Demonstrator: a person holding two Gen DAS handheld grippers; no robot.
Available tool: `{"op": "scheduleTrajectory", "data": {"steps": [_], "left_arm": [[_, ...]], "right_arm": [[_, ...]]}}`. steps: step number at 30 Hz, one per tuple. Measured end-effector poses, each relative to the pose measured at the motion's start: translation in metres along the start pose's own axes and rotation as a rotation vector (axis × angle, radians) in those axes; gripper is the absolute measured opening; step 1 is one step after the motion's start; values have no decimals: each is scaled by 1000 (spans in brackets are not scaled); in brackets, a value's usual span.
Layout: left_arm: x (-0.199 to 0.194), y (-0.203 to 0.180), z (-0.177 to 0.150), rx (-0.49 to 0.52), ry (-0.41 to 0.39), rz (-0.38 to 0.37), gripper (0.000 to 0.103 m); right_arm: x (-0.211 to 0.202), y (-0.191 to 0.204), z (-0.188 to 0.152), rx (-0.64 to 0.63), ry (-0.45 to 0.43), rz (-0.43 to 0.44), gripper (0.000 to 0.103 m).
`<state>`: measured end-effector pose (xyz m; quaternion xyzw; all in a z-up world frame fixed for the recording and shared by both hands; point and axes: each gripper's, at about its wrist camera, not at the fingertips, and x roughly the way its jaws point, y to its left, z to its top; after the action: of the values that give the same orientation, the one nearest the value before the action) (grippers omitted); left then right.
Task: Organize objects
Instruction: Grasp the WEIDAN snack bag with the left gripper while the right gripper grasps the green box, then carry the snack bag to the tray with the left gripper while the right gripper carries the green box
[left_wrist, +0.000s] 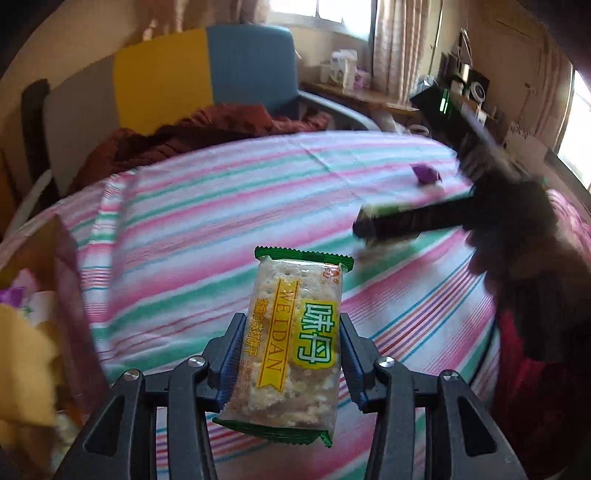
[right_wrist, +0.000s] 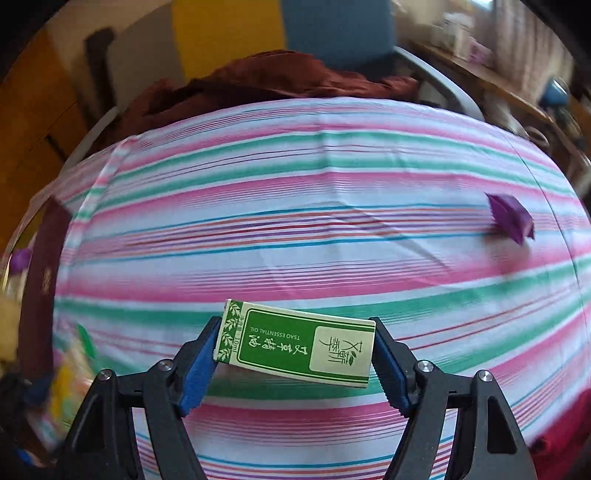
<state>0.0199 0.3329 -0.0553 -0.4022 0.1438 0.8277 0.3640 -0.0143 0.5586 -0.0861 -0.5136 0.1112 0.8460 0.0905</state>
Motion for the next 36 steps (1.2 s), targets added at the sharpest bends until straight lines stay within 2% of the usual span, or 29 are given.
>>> {"op": "scheduleTrajectory", "data": {"steps": [6,20,36], "left_arm": [[-52,17,4,-36,-96,67,48],[-126,71,-11,-157,-210,191,48],[-176,156,-57,-382,-260,296,48]], "right_arm": [[0,18,-3,-69,-5,23,76],[-6,67,-6,-121,7,41,76],[-80,198,-4,-181,-160,288,76]]}}
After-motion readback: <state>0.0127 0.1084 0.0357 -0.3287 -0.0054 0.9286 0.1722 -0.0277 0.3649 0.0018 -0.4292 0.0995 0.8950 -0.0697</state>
